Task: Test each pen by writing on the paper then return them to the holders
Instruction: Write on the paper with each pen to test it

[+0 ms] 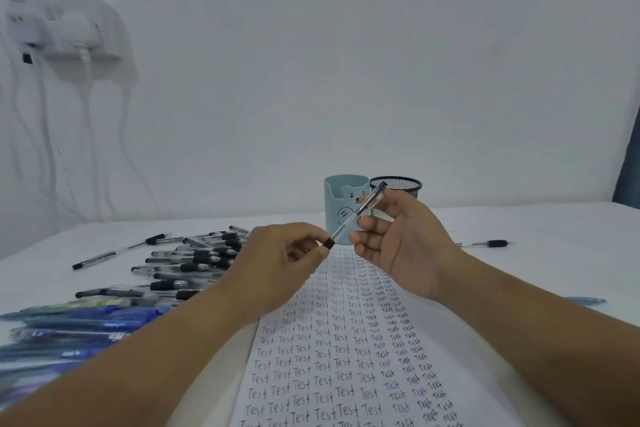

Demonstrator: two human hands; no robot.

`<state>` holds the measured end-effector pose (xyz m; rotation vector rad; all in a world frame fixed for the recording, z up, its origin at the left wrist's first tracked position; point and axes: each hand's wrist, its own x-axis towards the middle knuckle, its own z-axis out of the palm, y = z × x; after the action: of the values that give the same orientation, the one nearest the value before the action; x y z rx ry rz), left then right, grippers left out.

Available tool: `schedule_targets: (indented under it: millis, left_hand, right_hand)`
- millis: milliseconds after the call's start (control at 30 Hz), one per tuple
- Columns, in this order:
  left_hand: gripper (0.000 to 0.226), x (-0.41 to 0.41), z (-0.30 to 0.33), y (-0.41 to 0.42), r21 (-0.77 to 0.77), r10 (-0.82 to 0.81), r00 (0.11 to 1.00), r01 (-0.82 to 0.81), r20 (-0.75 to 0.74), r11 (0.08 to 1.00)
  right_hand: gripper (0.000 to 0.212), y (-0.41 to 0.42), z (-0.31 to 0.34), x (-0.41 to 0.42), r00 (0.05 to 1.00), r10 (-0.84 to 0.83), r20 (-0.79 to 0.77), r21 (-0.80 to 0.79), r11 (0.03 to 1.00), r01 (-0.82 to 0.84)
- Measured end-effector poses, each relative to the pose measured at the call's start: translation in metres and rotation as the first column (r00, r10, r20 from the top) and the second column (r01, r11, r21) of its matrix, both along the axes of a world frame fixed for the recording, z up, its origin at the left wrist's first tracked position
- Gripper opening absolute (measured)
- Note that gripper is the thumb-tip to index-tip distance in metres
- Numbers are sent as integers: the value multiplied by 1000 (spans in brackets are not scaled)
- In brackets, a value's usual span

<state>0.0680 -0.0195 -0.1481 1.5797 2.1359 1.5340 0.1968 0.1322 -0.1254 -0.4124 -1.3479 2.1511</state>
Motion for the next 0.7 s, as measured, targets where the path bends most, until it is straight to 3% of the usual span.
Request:
schedule_targets:
  millis: [133, 400, 500, 567, 633, 700]
  left_hand:
    - [16, 4, 0, 3, 19, 3, 1000, -3, 23, 1000]
    - [14, 8, -7, 2, -13, -58, 998, 58, -1, 998]
    - [14, 10, -5, 5, 35, -38, 999, 38, -11, 999]
    - [13, 13, -3, 7, 61, -18, 1000, 20, -25, 998]
    - [12, 17, -2, 8, 64, -23, 999, 26, -41, 998]
    - [17, 17, -3, 8, 35, -9, 997, 12, -79, 999]
  right_hand:
    - [39, -1, 2, 4, 999, -9, -35, 12, 1000, 10]
    - [27, 6, -3, 4, 1000, -20, 6, 70, 997, 19]
    - [55, 4, -9, 5, 998, 33, 51, 122, 992, -39]
    - [80, -2, -14, 4, 991, 78, 108, 244, 964, -102]
    - [67, -7, -16, 4, 988, 71, 137, 382, 917, -118]
    - [27, -5, -14, 5, 995, -5, 99, 498, 866, -45]
